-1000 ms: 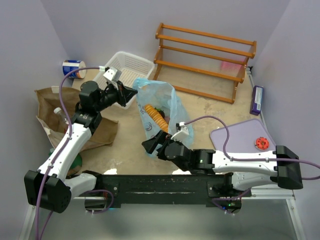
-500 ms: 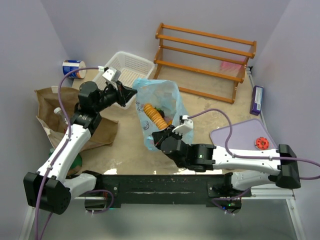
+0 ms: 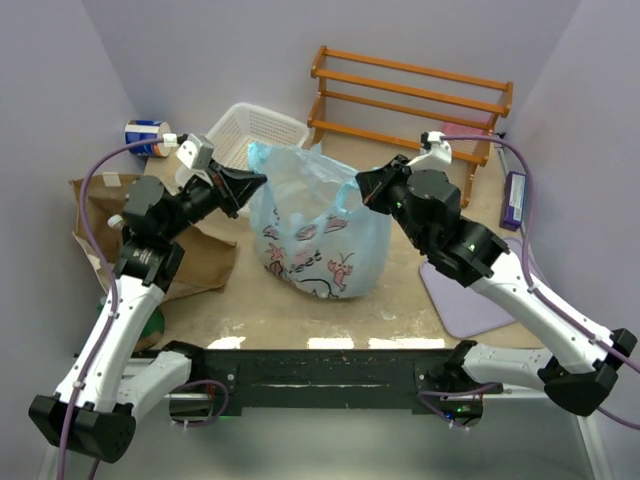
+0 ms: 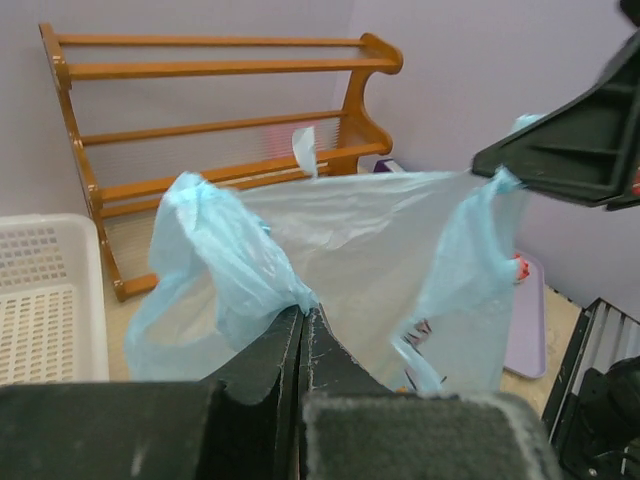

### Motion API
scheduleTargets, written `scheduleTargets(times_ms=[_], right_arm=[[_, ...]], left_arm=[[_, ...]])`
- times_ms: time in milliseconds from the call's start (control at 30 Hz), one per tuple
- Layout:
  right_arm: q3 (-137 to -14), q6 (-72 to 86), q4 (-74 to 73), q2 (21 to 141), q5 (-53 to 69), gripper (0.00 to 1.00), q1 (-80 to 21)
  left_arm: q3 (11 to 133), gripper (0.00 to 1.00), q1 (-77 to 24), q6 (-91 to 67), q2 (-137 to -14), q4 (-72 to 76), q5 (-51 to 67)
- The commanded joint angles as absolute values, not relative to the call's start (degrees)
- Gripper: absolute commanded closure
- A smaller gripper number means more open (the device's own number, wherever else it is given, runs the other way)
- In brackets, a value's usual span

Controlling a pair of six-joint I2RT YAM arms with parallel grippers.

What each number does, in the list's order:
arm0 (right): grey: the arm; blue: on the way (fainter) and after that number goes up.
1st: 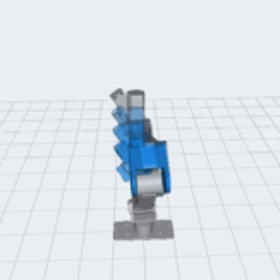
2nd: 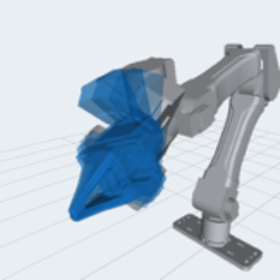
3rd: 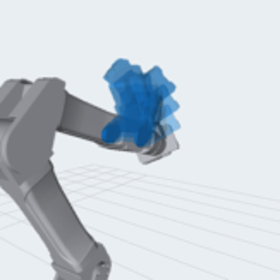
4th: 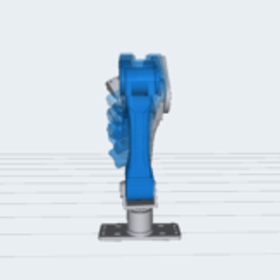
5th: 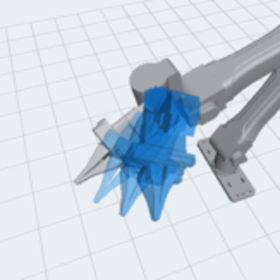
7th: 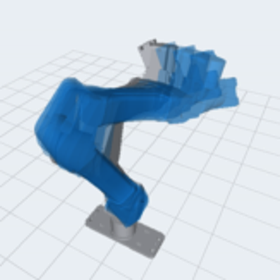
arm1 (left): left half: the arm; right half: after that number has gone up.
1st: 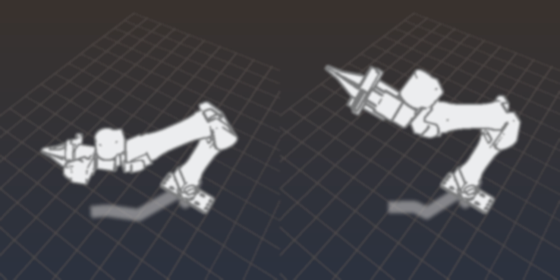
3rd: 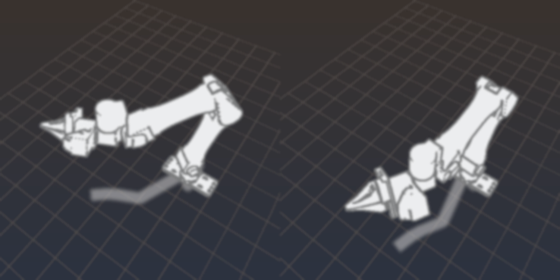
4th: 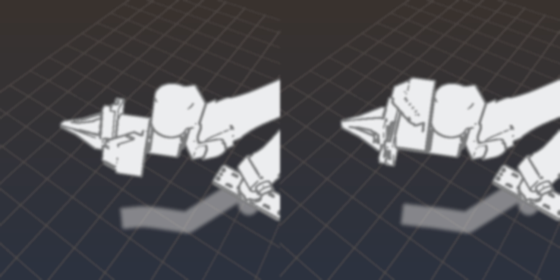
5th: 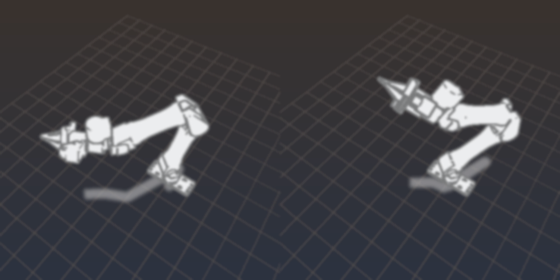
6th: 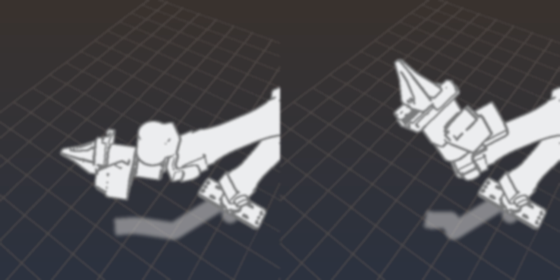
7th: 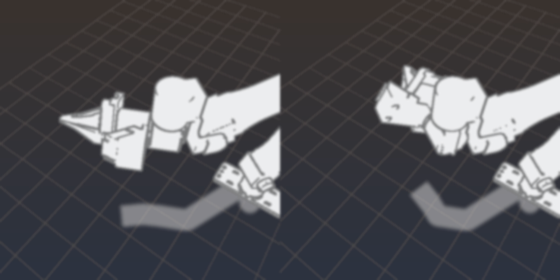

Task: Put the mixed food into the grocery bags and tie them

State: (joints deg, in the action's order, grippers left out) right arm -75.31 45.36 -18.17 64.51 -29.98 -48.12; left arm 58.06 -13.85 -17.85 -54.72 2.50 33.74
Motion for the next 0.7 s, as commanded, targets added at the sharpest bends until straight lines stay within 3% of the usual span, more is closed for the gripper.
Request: scheduleTargets(times_ms=[0,200,267,367,400,500,633,667], right_arm=[[-75.33,39.11,-20.92,67.67,-16.38,1.00,-41.34],[-69.35,37.10,-19.51,68.29,-11.43,1.00,-34.02],[-69.26,35.78,-19.60,67.50,-9.32,0.93,-33.66],[-72.24,31.48,-22.57,66.19,-5.46,0.56,-33.58],[-73.20,30.51,-23.37,65.57,-4.32,0.34,-33.57],[-76.37,25.59,-24.61,62.67,-0.71,0.04,-33.57],[-79.62,19.70,-24.70,60.38,-0.26,0.01,-33.57],[-79.98,18.12,-24.09,60.38,2.26,0.01,-33.57]], left_arm=[[58.11,1.00,-14.24,-22.14,-50.46,3.78,35.24],[48.52,1.00,-14.41,-23.55,-49.66,6.59,36.56],[47.29,1.00,-14.41,-22.42,-50.10,6.94,37.61],[47.28,1.00,-14.41,-20.31,-49.84,6.94,37.79],[47.29,1.00,-14.41,-19.87,-49.83,6.94,37.97],[47.55,1.00,-14.41,-18.63,-49.57,7.03,38.14],[47.98,0.99,-14.41,-18.55,-49.83,6.51,38.58],[48.34,0.92,-14.50,-18.46,-49.83,5.81,38.76]])
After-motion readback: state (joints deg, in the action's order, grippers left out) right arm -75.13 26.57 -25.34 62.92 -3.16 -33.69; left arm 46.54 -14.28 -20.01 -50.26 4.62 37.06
